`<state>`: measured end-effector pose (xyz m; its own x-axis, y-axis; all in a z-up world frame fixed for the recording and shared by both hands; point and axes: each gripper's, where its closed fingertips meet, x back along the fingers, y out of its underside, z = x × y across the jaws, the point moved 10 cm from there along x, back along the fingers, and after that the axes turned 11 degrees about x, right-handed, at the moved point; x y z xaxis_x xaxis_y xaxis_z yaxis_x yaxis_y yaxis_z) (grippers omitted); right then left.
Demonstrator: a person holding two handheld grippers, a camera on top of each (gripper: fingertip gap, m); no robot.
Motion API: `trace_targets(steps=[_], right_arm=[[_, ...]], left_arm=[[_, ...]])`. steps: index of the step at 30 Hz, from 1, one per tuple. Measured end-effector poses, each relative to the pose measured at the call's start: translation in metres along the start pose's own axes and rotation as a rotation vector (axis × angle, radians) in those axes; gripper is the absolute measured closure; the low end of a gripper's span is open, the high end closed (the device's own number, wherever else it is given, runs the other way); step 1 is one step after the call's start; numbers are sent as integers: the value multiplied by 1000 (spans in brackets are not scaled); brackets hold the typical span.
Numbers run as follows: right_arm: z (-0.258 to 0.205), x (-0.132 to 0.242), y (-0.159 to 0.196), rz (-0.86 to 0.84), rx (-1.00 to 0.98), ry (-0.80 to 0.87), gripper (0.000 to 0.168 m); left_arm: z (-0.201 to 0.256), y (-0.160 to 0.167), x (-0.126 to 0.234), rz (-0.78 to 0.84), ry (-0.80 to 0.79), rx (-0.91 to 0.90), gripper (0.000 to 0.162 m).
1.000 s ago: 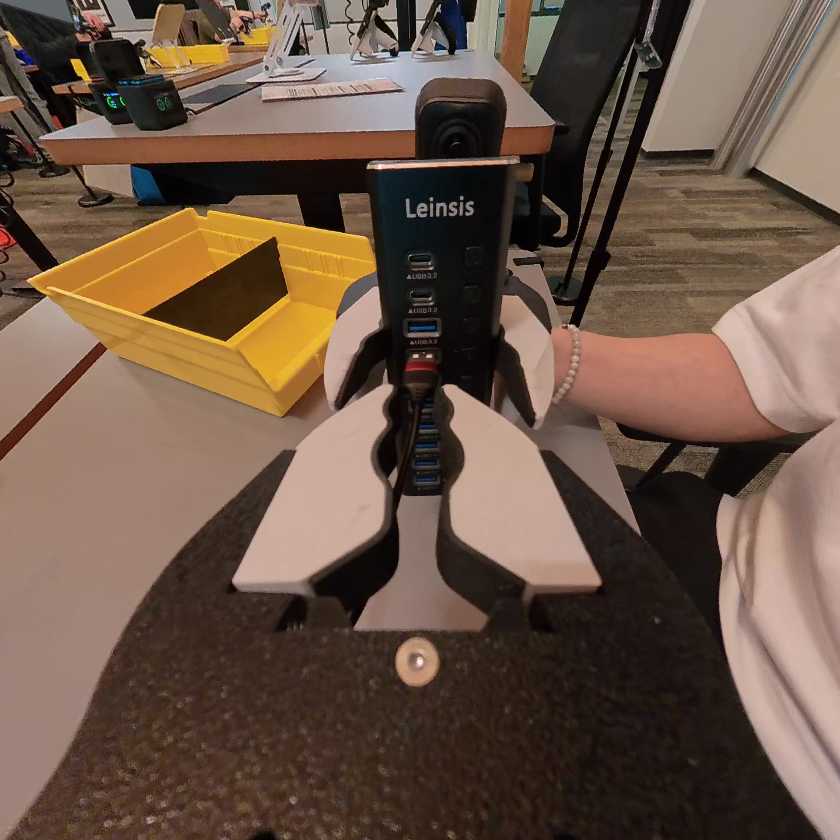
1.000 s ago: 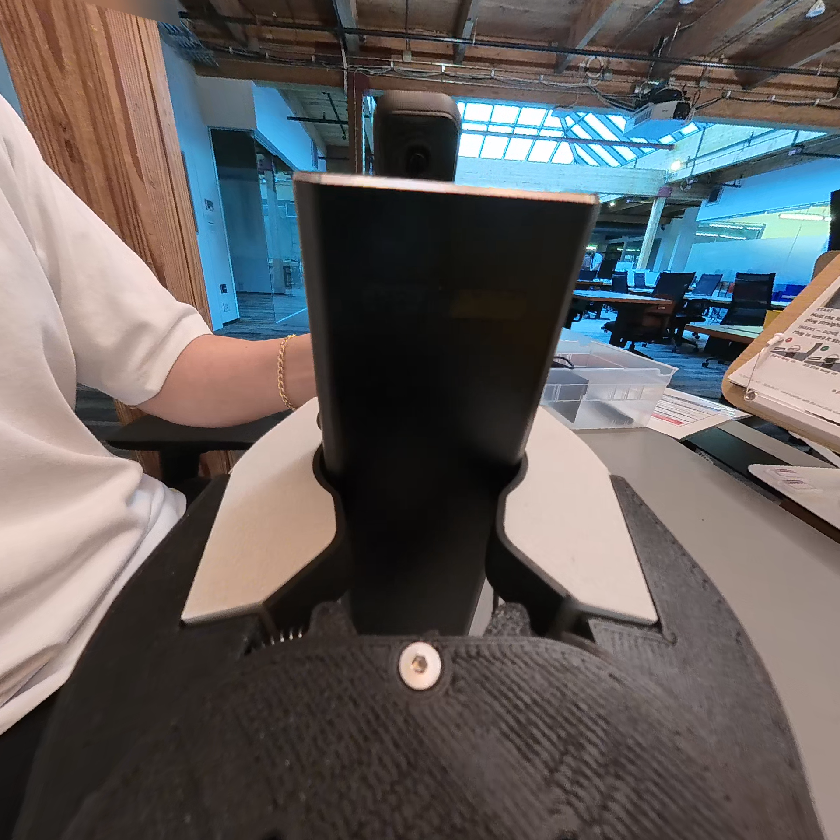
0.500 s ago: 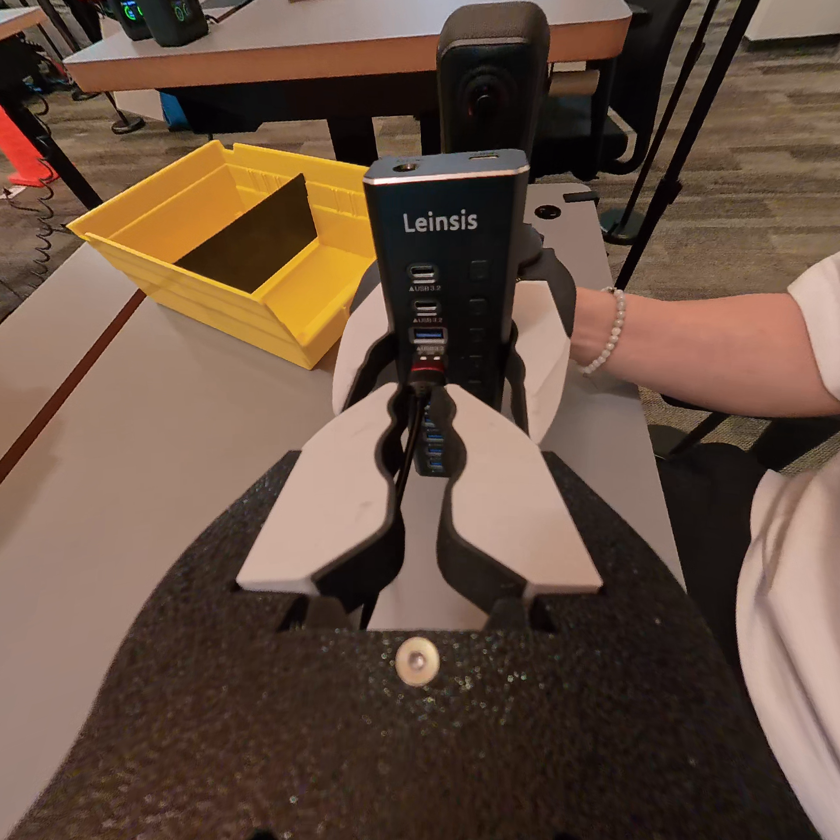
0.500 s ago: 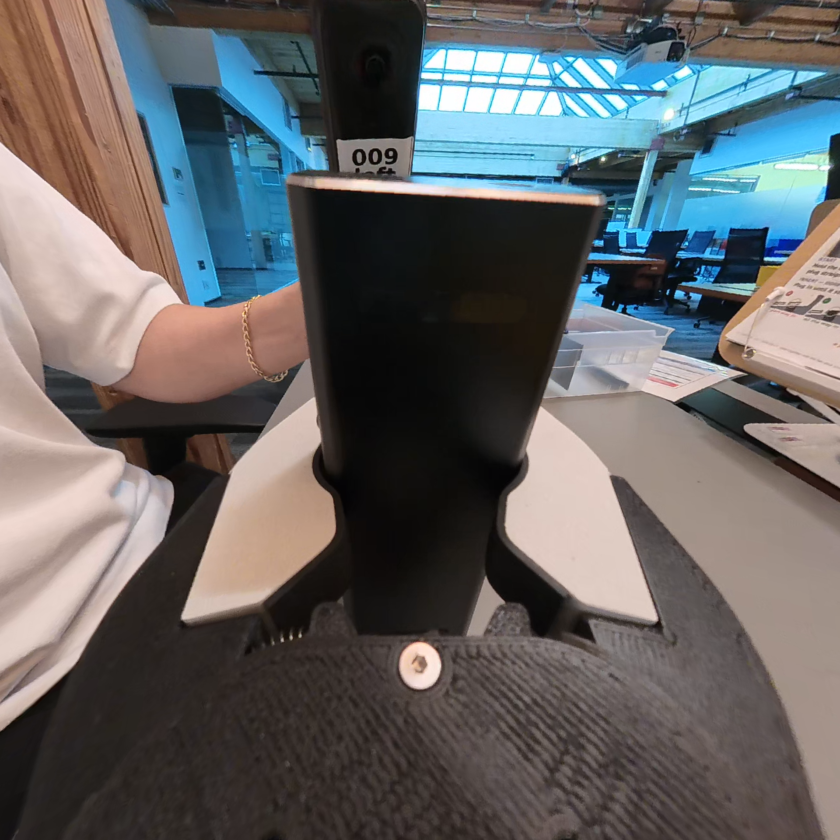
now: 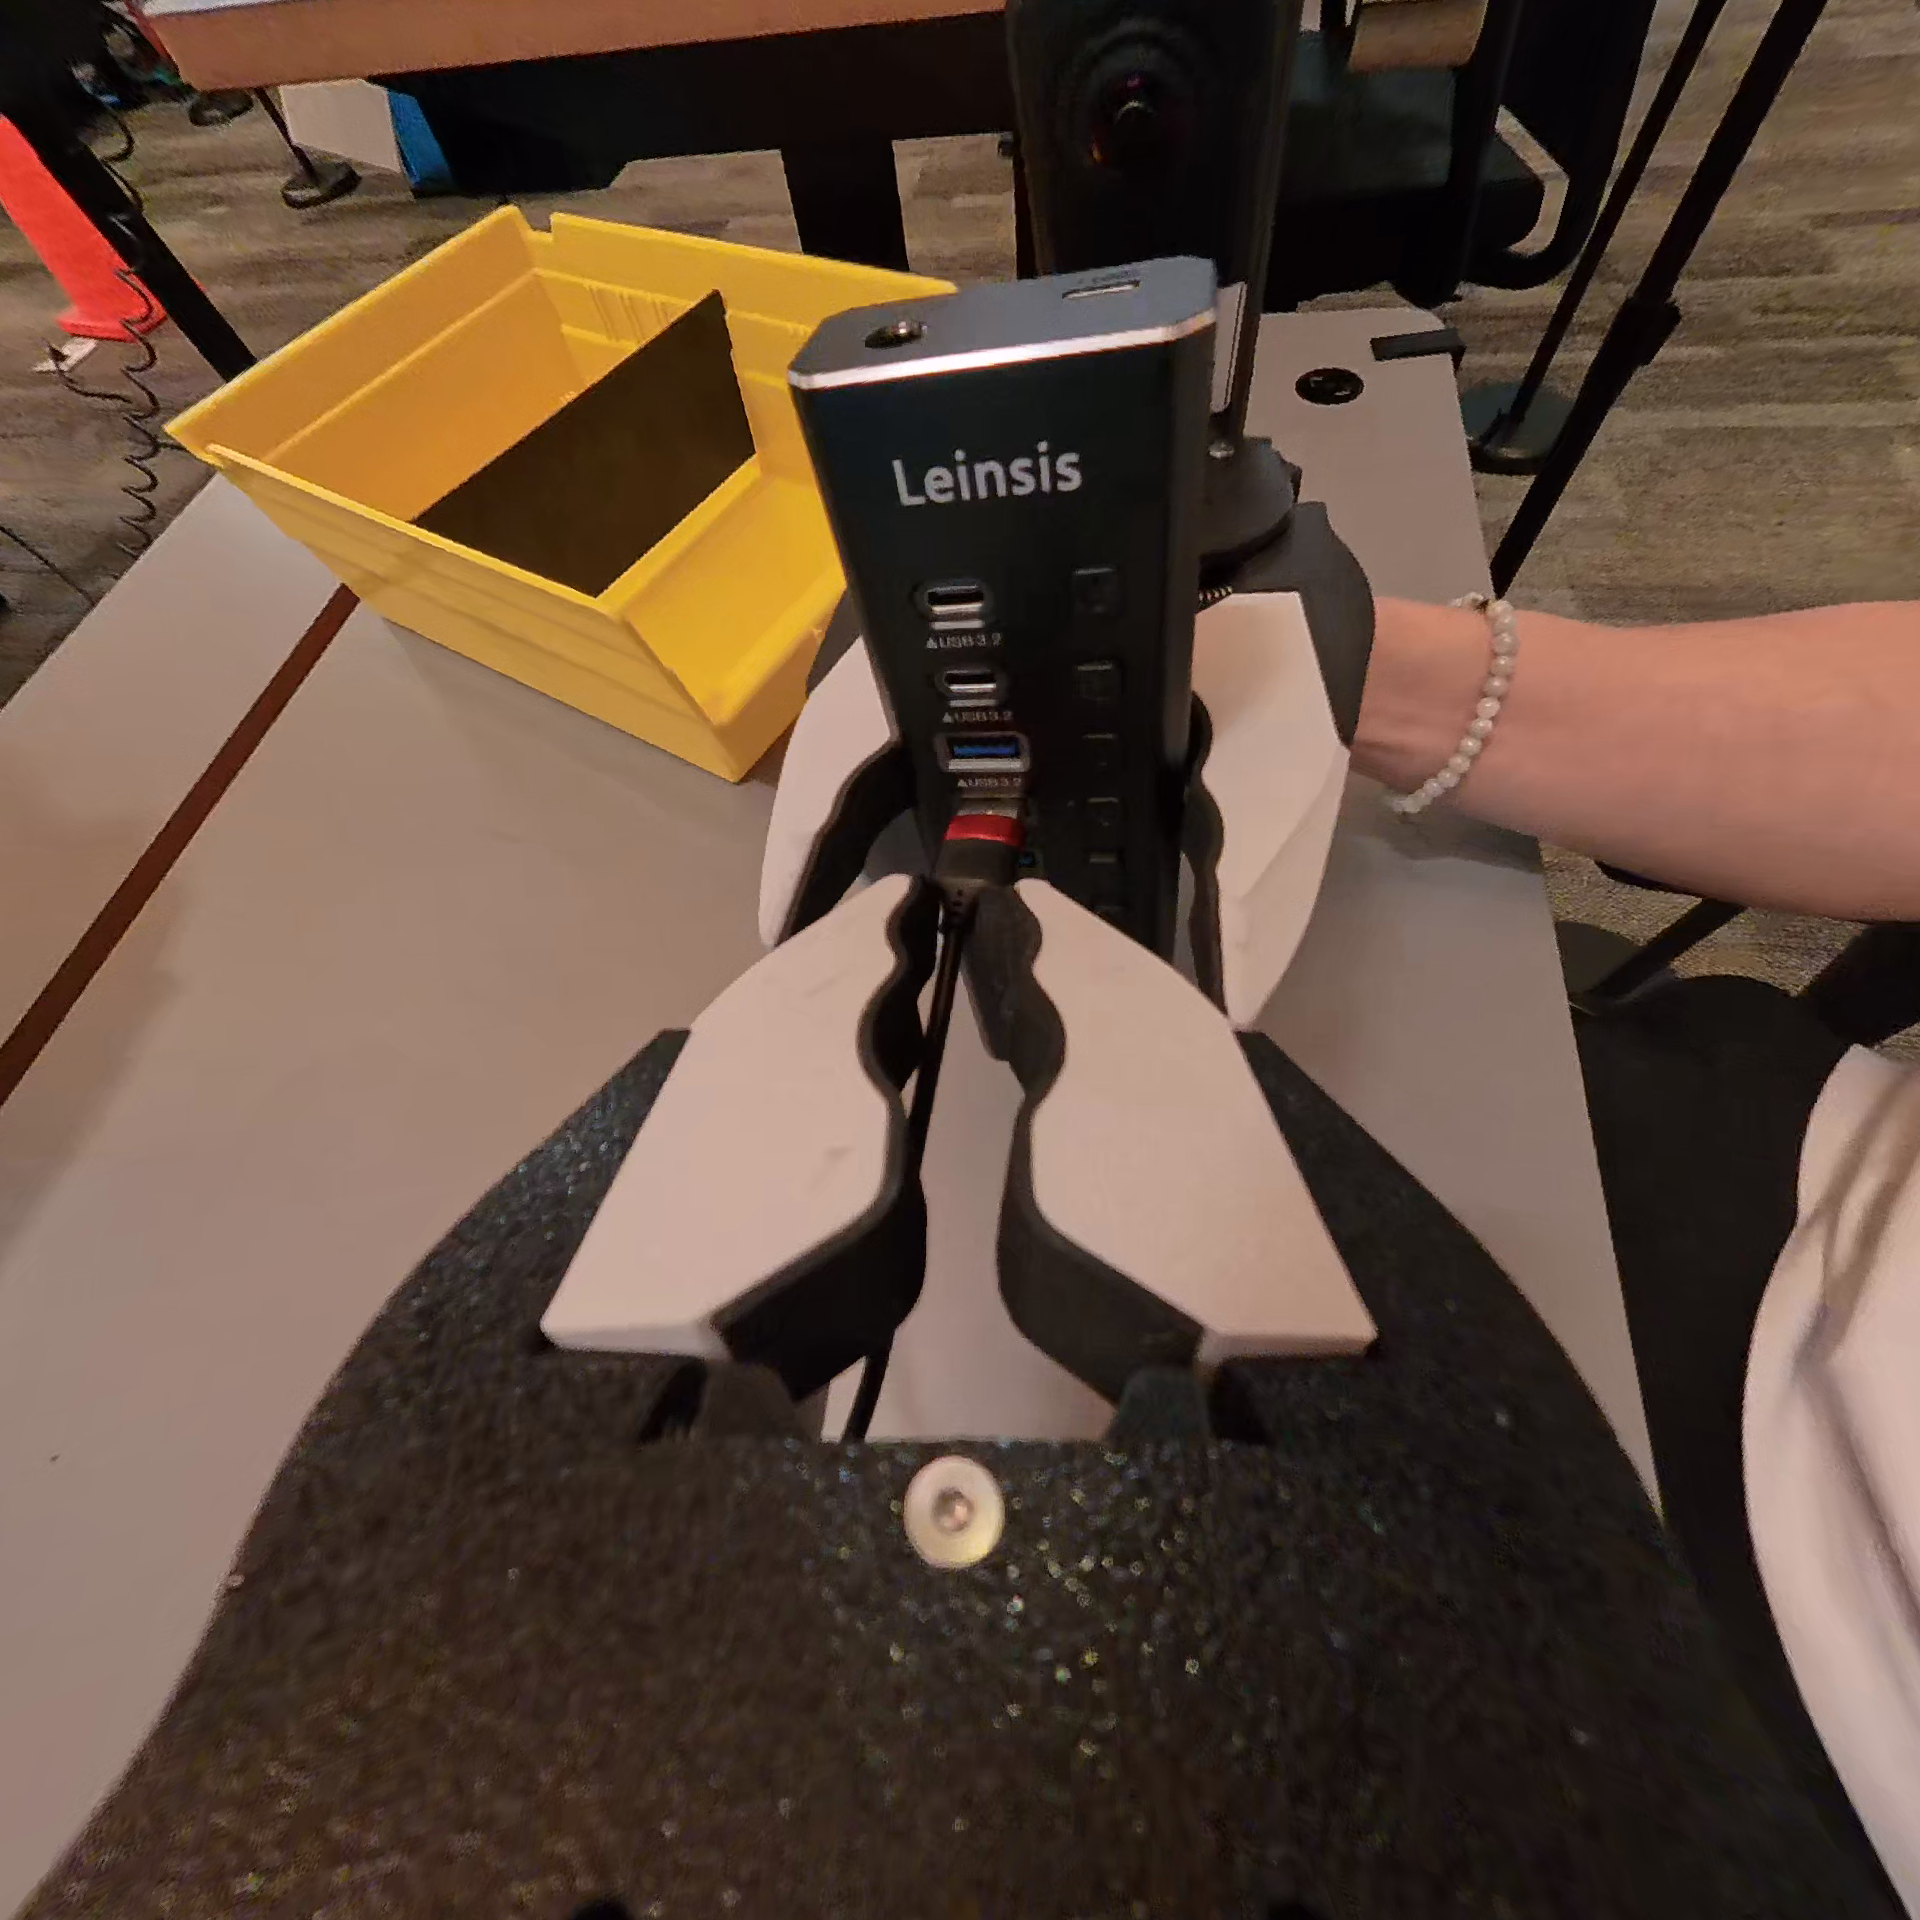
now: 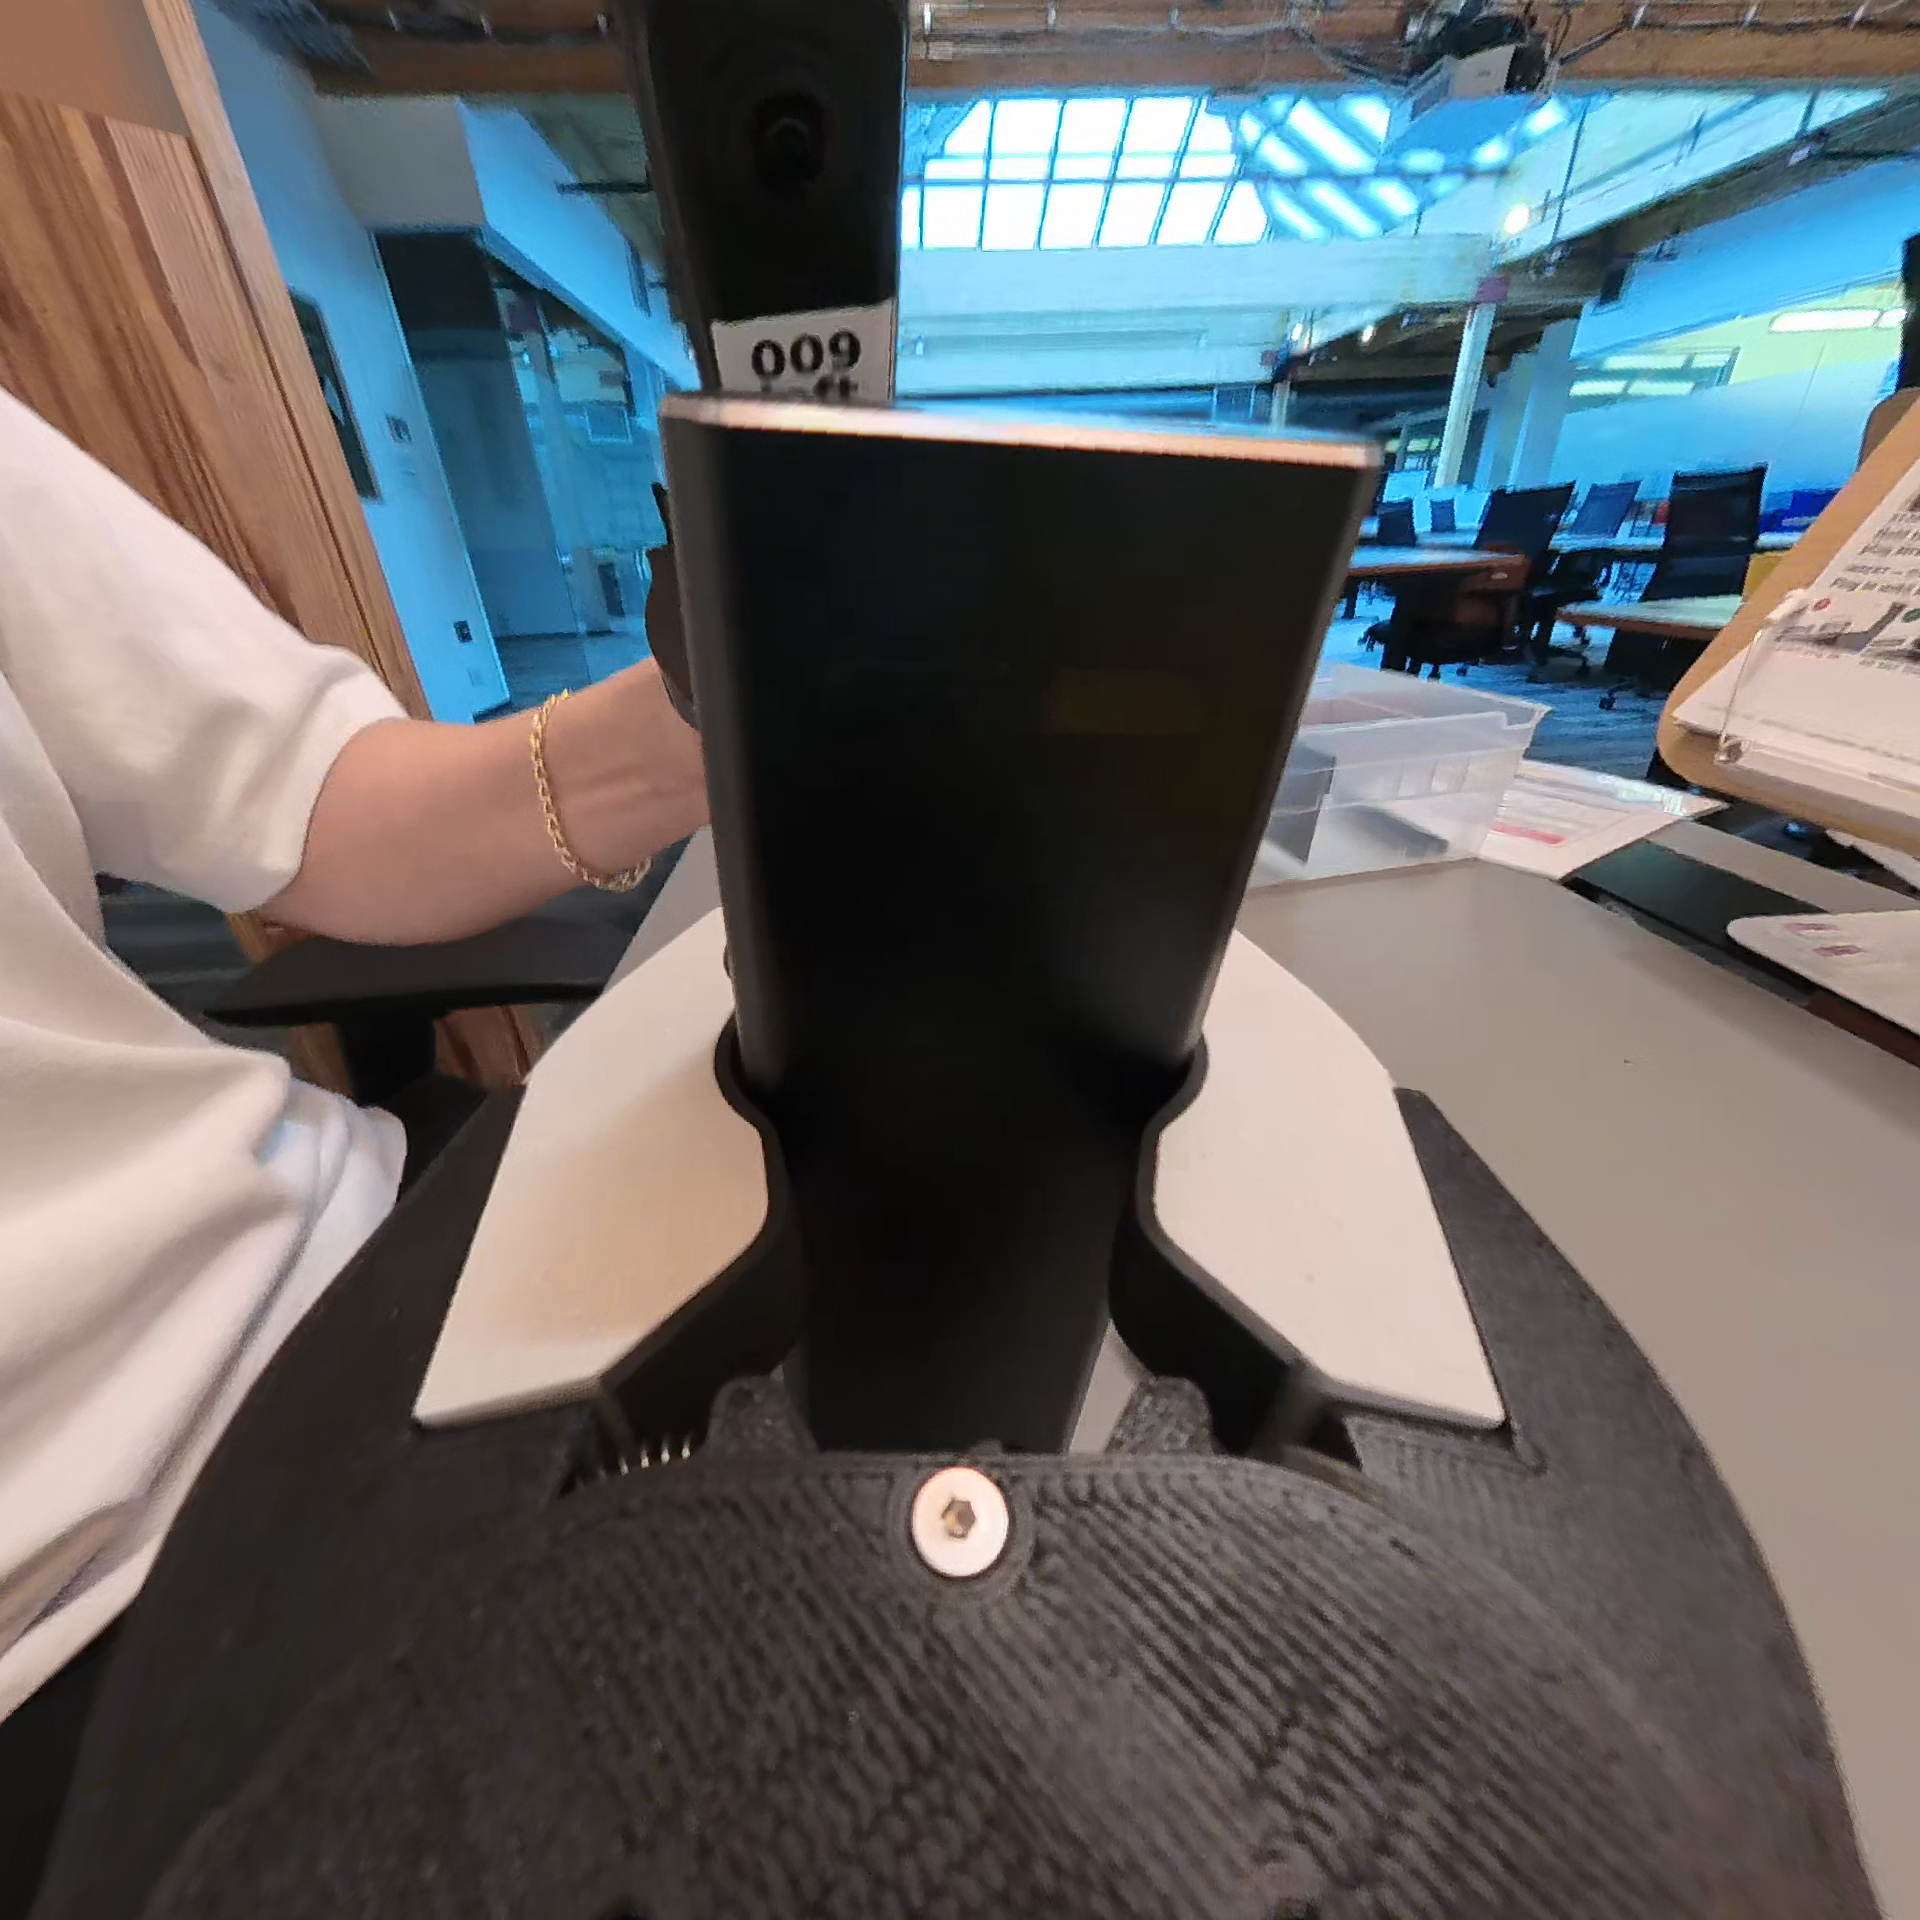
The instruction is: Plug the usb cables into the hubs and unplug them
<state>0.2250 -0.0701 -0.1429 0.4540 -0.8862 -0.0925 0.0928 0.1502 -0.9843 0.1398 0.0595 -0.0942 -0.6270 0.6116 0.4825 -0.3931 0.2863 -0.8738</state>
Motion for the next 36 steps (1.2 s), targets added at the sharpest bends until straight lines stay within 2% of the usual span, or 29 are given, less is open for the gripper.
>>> trace_targets(steps=[3, 6, 10, 13, 16, 18, 21, 25, 29, 36], right_arm=[[0, 0, 1, -23, -3, -2, 93], [1, -2, 2, 31, -51, 6, 94], [1, -7, 11, -45, -47, 11, 93], [-1, -10, 11, -29, -43, -9, 94], [-5, -11, 8, -86, 21, -39, 95], [-5, -9, 4, -18, 19, -41, 95], [-4, 1, -5, 188, -20, -100, 95], [-4, 5, -7, 217, -9, -107, 95], [-3, 7, -9, 285, -20, -124, 95], [-4, 7, -9, 260, 13, -108, 95]], left_arm=[[1, 2, -2, -12, -7, 7, 151], [-1, 2, -3, 34, 4, 47, 151], [0, 6, -5, -76, -69, 5, 151], [2, 11, -6, -98, -71, 9, 151], [6, 16, -6, -111, -72, -6, 151], [10, 13, -2, -60, -84, -27, 150], [18, 1, 3, 61, -38, 10, 151], [23, -3, 2, 86, -42, -1, 150], [21, -3, 4, 155, 27, 64, 150], [23, -25, 28, 289, 1, 109, 109]])
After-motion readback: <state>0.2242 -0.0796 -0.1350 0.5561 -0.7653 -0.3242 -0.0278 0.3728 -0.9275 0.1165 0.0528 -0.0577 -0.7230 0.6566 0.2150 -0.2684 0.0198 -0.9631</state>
